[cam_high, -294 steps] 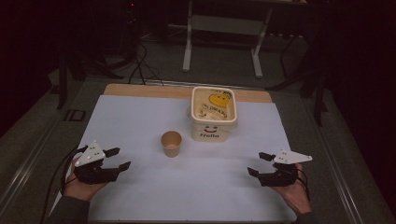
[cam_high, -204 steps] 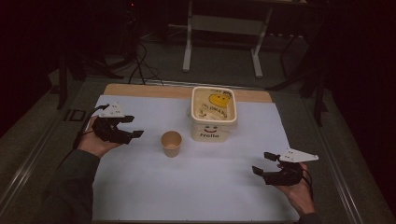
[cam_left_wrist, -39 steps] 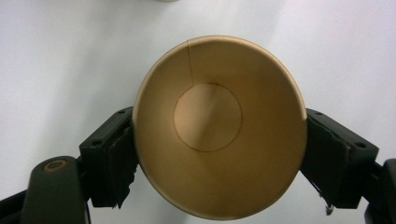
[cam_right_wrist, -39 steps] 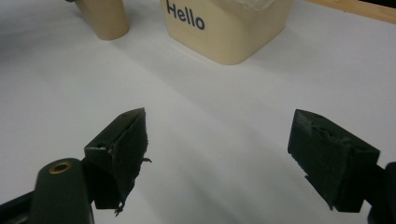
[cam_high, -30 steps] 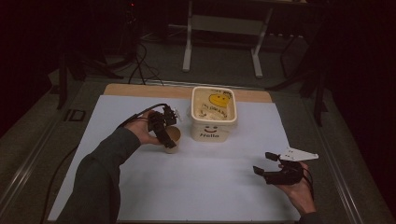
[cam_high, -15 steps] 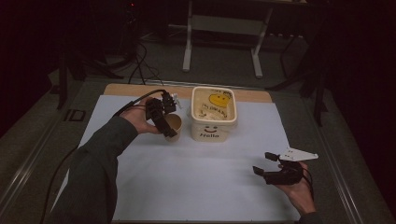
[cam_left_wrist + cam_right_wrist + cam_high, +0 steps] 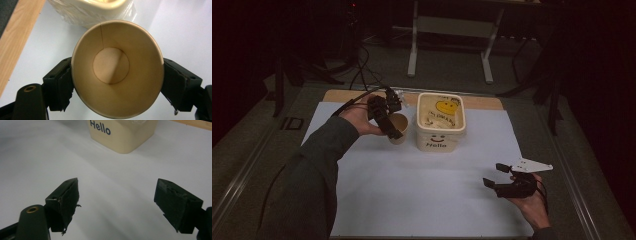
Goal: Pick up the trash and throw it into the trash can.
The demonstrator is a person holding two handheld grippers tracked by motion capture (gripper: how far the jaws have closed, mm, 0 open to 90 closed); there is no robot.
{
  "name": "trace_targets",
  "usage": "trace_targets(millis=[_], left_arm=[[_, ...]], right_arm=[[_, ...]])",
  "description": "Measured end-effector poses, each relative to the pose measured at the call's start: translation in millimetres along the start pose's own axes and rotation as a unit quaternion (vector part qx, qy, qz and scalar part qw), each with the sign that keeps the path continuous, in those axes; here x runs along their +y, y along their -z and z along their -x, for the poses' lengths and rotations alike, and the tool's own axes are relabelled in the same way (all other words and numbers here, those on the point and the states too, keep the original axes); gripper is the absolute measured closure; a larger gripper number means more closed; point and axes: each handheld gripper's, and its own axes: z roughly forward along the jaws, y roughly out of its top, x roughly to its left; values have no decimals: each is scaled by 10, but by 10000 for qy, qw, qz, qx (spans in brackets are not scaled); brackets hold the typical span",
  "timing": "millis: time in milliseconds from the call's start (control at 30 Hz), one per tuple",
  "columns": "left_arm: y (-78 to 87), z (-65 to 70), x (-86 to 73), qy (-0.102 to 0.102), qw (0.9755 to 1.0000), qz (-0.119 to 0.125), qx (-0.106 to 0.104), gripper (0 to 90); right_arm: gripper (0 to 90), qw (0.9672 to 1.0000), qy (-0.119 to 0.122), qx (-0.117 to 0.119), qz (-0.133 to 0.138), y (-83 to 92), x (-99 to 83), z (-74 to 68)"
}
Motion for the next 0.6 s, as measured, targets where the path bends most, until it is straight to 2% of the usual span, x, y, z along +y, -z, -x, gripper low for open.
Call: trace_targets(millis=[600], left_arm=[[175, -69, 91, 37, 9999, 118, 43, 198]], right_arm=[[192, 10000, -16, 8, 35, 10, -1, 10]])
